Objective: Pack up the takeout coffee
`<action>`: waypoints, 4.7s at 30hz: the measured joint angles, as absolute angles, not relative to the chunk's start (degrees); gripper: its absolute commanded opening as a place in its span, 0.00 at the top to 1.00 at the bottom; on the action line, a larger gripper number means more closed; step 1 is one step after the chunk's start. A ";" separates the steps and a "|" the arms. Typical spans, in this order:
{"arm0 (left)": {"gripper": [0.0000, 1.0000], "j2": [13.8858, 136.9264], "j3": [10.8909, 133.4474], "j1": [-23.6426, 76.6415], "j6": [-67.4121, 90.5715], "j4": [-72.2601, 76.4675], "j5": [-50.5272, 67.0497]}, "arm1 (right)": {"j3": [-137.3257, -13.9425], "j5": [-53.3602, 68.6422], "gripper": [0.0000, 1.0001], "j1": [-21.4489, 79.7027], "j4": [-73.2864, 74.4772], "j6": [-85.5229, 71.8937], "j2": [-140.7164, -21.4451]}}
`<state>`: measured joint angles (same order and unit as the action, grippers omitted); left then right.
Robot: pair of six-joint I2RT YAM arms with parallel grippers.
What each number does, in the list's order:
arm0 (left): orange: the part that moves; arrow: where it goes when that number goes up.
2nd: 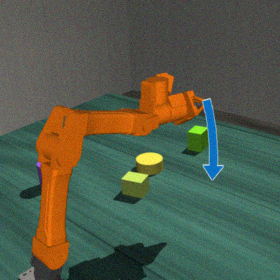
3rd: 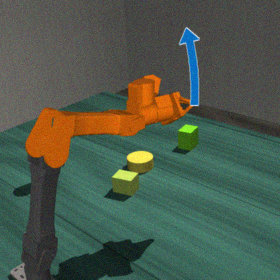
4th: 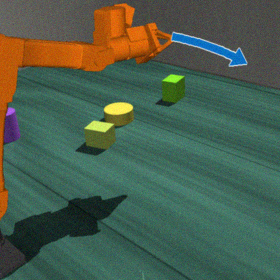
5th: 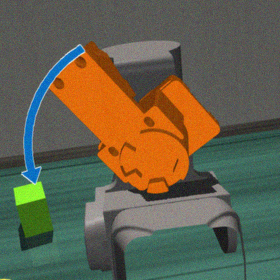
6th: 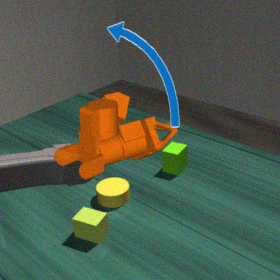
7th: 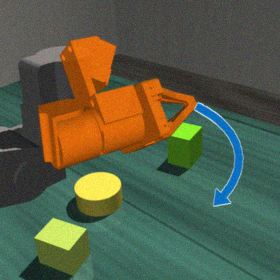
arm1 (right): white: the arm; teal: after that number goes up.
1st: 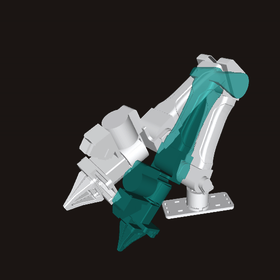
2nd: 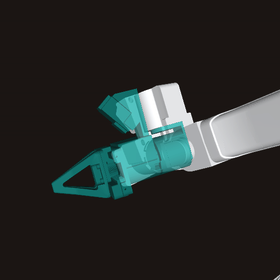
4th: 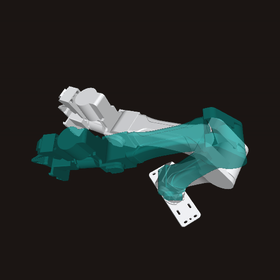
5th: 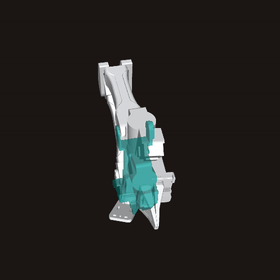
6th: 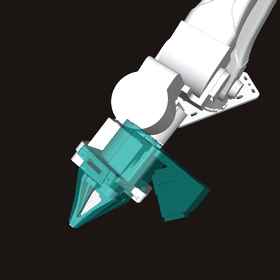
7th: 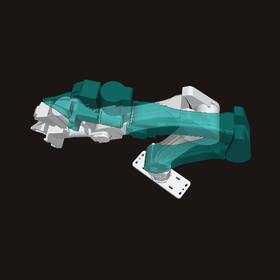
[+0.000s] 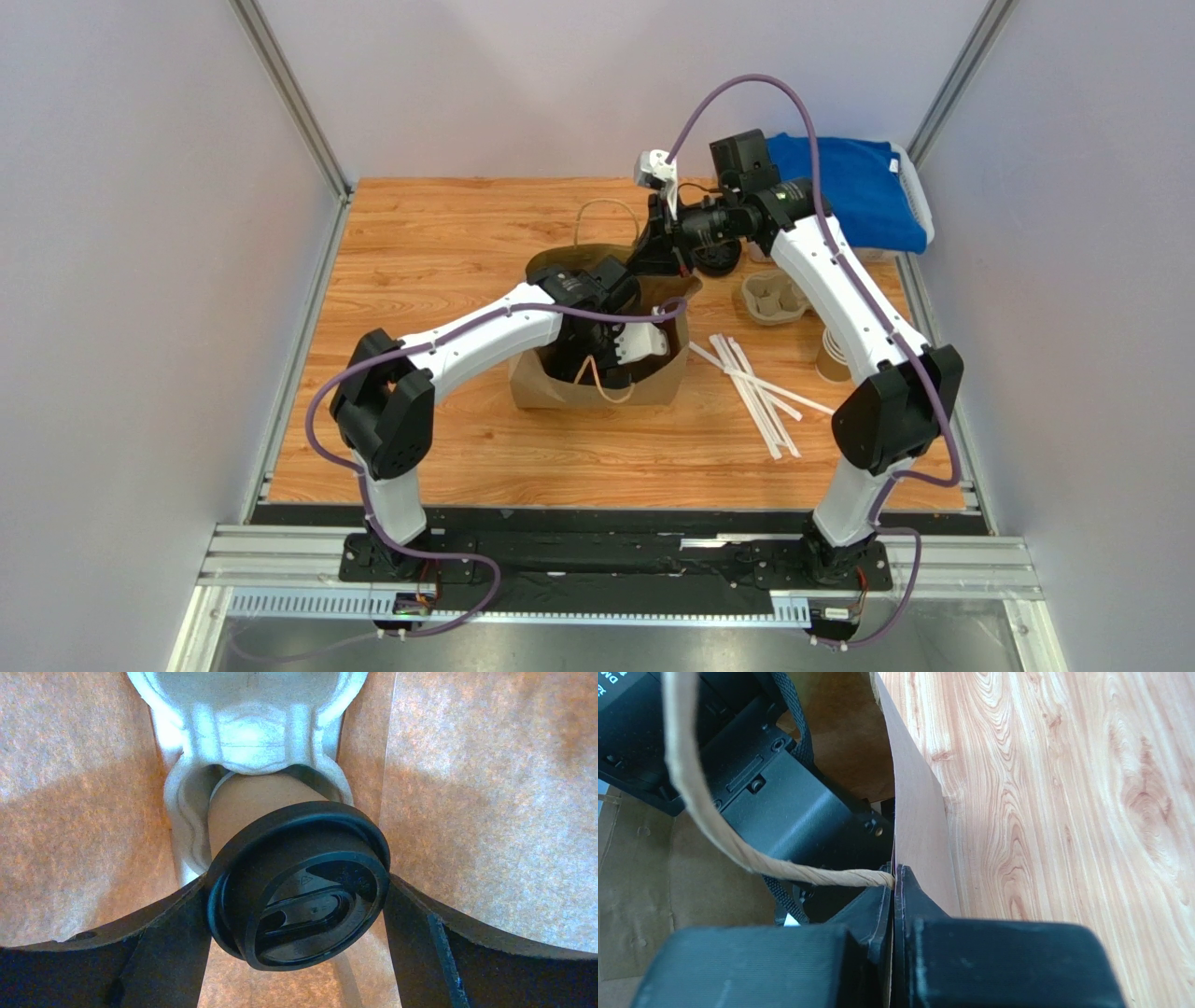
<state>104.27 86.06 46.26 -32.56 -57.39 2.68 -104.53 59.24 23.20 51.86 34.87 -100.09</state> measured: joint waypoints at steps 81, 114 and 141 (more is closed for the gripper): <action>0.01 83.33 76.25 42.00 -34.65 -46.83 11.20 | -109.60 60.07 1.00 24.69 57.25 32.86 -105.14; 0.01 61.23 78.37 32.49 -0.93 -29.15 8.38 | -95.53 57.43 1.00 28.99 52.88 37.26 -90.65; 0.01 56.05 63.53 23.88 4.36 -27.64 -3.11 | -71.88 42.85 1.00 41.01 37.47 39.38 -66.87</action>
